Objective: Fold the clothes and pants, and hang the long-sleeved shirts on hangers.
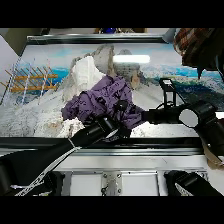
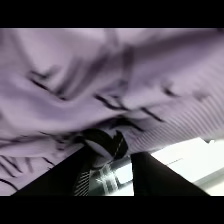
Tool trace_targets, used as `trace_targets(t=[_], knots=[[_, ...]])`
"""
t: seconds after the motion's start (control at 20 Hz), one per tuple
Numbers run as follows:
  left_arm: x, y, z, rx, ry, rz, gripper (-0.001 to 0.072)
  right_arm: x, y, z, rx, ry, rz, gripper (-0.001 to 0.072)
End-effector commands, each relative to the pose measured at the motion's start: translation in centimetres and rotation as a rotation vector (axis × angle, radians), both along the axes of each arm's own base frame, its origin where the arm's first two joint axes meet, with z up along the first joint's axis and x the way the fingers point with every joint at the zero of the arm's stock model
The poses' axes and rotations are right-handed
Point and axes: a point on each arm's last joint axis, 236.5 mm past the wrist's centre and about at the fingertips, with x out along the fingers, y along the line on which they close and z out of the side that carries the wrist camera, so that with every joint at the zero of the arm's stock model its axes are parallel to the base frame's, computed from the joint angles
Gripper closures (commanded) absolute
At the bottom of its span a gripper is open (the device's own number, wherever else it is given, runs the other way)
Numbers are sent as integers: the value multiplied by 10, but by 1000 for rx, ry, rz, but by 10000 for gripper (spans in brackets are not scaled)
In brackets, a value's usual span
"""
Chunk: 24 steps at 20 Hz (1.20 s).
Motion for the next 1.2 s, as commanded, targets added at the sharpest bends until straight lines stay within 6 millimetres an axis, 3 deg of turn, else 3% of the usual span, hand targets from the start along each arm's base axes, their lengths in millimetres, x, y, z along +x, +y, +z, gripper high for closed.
trace_targets(t=[0.0, 0.05, 0.1, 0.2, 0.3, 0.45, 0.55, 0.6, 0.7, 0.8, 0.95, 1.05, 1.15], knots=[[21, 19, 10, -8, -12, 70, 522, 0, 0, 2, 2, -6, 1, 692], [29, 25, 20, -18, -30, 75, 689, 0, 0, 2, -1, -9, 5, 692], [36, 31, 33, -36, -56, 72, 689, 2, -2, 4, -13, -19, 16, 692], [51, 44, 87, -86, -132, 61, 689, 4, -6, 23, -43, -51, 48, 692], [60, 50, 186, -180, -284, 4, 689, 8, -5, 70, -38, -116, 82, 693], [28, 50, 345, -400, -512, -133, 690, 3, -5, 168, 15, -269, 98, 693], [-4, 55, 415, -508, -600, -194, 690, -7, -9, 226, 63, -372, 85, 693], [-19, 55, 434, -543, -616, -221, 689, -13, -10, 246, 92, -404, 71, 693], [-35, 53, 445, -549, -608, -260, 690, -27, -10, 268, 154, -428, 49, 693], [-30, 56, 430, -476, -561, -267, 690, -39, -11, 263, 170, -380, 36, 693], [13, 74, 369, -301, -423, -184, 689, -47, -15, 229, 116, -258, 38, 693], [50, 87, 312, -212, -309, -114, 689, -43, -12, 196, 87, -182, 39, 693], [74, 85, 249, -211, -154, -90, 689, -32, -7, 154, 58, -118, 40, 693]])
